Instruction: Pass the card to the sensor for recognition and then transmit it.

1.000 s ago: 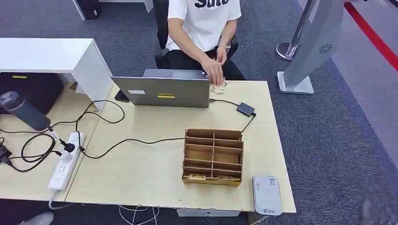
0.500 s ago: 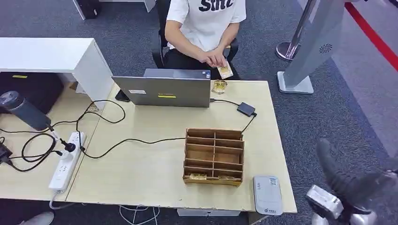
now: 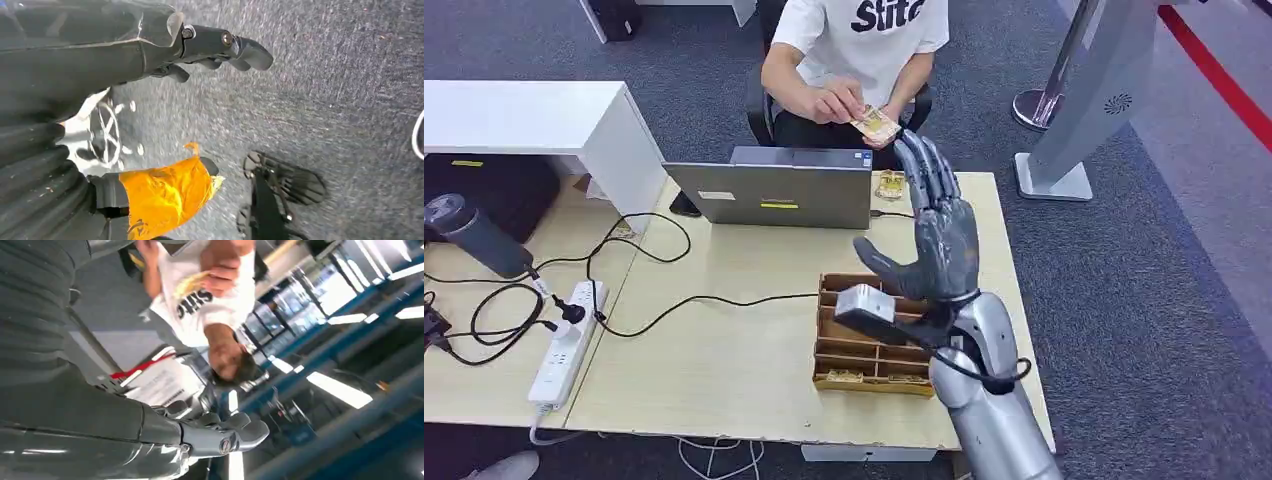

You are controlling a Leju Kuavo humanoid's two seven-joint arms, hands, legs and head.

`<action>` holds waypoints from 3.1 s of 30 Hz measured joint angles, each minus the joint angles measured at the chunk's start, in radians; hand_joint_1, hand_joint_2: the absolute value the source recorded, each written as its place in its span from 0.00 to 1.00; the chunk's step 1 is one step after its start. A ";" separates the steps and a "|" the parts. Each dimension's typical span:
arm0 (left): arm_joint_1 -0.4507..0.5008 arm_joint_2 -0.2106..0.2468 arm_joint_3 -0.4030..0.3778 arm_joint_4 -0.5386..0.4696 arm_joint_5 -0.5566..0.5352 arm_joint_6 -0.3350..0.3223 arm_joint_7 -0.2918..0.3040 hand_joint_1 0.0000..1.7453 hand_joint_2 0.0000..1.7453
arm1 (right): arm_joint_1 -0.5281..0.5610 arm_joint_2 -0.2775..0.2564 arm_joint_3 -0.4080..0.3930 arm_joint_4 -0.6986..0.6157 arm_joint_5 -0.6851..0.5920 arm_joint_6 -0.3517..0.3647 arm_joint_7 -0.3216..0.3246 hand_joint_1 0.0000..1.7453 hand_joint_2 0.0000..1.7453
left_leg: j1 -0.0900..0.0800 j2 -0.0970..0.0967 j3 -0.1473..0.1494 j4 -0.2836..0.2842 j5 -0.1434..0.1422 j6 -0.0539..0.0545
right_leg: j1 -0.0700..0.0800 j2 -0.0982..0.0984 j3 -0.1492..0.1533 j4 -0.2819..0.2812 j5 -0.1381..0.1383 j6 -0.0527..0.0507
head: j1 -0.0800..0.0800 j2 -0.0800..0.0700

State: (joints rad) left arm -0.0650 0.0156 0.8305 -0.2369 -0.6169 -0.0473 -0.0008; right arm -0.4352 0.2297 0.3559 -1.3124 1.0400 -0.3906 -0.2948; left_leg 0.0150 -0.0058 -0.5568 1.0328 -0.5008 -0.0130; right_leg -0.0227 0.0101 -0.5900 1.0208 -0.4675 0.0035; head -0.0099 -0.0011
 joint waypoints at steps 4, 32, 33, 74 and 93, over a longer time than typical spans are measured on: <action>-0.009 0.004 -0.010 0.000 -0.039 -0.005 0.000 0.00 1.00 | -0.199 0.011 -0.018 0.272 0.051 -0.020 0.085 0.00 1.00 | 0.000 -0.001 0.000 0.000 0.001 0.000 | 0.000 -0.001 0.000 0.000 0.001 0.000 | 0.000 0.000; -0.014 0.004 -0.021 0.000 -0.132 0.024 0.016 0.00 1.00 | -0.356 0.108 -0.234 0.615 0.063 0.034 0.116 1.00 1.00 | 0.000 -0.001 -0.004 0.001 0.001 0.000 | 0.000 0.000 -0.005 0.000 0.002 0.001 | 0.000 0.000; -0.014 0.004 -0.021 0.000 -0.135 0.024 0.018 0.00 1.00 | -0.356 0.112 -0.232 0.609 0.053 0.037 0.119 1.00 1.00 | 0.000 -0.001 -0.004 0.001 0.001 0.000 | 0.000 0.000 -0.005 0.000 0.002 0.001 | 0.000 0.000; 0.000 -0.019 0.190 0.000 -0.068 0.129 0.018 0.00 1.00 | 0.264 -0.058 -0.551 -0.109 -0.332 0.278 -0.129 1.00 1.00 | 0.000 -0.001 -0.006 0.000 -0.001 0.001 | 0.000 -0.001 -0.007 -0.002 0.001 0.001 | 0.000 0.000; 0.007 -0.021 0.246 0.000 -0.062 0.130 0.016 0.00 1.00 | 0.446 -0.306 -0.582 -0.216 -0.440 0.415 -0.196 1.00 1.00 | -0.001 -0.001 -0.007 0.001 -0.002 0.003 | 0.000 -0.001 -0.007 -0.002 0.000 0.002 | 0.000 0.000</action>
State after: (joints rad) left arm -0.0582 -0.0053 1.0765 -0.2365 -0.6790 0.0828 0.0149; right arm 0.0110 -0.0760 -0.2258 -1.5286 0.6004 0.0244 -0.4906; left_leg 0.0143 -0.0066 -0.5635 1.0334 -0.5033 -0.0104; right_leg -0.0231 0.0091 -0.5965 1.0184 -0.4671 0.0050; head -0.0099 -0.0011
